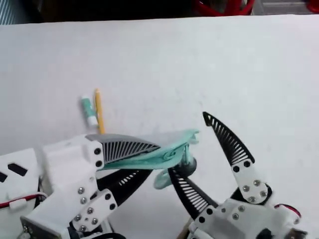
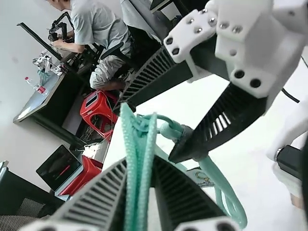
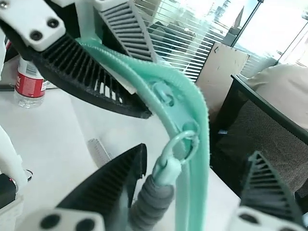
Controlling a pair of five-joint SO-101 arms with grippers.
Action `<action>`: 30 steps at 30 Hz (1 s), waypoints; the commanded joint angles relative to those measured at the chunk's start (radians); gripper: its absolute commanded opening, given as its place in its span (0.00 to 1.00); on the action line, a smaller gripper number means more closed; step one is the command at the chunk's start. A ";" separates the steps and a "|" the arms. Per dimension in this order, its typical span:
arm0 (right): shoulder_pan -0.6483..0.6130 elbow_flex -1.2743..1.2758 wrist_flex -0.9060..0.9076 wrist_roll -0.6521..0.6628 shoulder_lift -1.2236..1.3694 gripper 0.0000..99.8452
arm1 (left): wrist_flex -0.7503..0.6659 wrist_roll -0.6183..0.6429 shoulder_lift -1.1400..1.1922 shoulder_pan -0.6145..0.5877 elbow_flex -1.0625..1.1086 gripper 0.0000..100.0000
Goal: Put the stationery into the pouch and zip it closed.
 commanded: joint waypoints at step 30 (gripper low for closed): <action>0.082 0.497 -0.262 0.195 -0.005 0.02 | -0.058 0.011 -0.001 0.007 -0.002 0.02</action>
